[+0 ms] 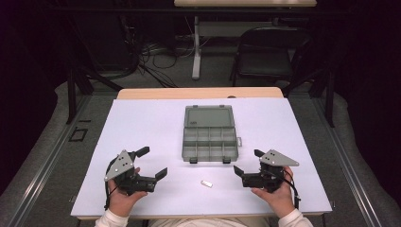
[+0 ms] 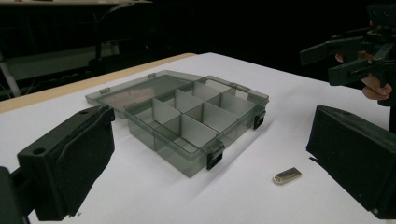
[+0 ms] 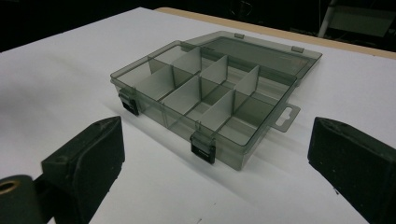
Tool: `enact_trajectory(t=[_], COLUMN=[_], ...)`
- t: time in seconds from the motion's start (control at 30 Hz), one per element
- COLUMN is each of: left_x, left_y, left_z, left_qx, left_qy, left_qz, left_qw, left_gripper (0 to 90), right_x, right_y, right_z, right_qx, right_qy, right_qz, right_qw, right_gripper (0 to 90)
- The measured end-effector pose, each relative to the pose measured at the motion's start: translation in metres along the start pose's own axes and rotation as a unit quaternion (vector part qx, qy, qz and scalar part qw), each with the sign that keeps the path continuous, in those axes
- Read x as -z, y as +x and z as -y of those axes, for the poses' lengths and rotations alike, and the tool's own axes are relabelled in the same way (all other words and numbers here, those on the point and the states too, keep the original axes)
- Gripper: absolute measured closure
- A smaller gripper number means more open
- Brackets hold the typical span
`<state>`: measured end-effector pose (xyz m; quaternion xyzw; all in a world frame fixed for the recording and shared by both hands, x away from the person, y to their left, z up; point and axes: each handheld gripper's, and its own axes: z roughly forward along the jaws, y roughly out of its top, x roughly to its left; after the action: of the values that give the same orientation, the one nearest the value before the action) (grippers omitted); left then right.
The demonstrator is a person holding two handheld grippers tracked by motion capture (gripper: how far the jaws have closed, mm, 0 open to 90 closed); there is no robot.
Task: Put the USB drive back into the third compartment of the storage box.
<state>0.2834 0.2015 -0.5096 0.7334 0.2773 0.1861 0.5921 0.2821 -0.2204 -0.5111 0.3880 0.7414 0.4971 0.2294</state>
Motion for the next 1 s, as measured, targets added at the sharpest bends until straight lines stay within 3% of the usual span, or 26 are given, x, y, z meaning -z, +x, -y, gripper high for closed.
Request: enact_trajectory(t=[0.37, 0.7, 1.0], left_x=[-0.009, -0.010, -0.005], left_y=[-0.005, -0.003, -0.003], left_z=[0.004, 0.006, 0.007], left_qx=[0.004, 0.012, 0.016], left_qy=[0.015, 0.026, 0.029], left_qz=[0.027, 0.030, 0.026], left_qw=[0.9995, 0.9992, 0.9991], left_gripper=[0.4, 0.4, 0.5], right_x=[-0.003, -0.008, -0.013], right_y=[0.002, 0.004, 0.010], right_z=[0.003, 0.002, 0.001], right_qx=[0.004, 0.010, 0.019], right_qy=[0.011, 0.019, 0.027], right_qz=[-0.009, -0.016, -0.031], right_qw=[0.9999, 0.9996, 0.9990], right_gripper=[3.8, 3.4, 12.2])
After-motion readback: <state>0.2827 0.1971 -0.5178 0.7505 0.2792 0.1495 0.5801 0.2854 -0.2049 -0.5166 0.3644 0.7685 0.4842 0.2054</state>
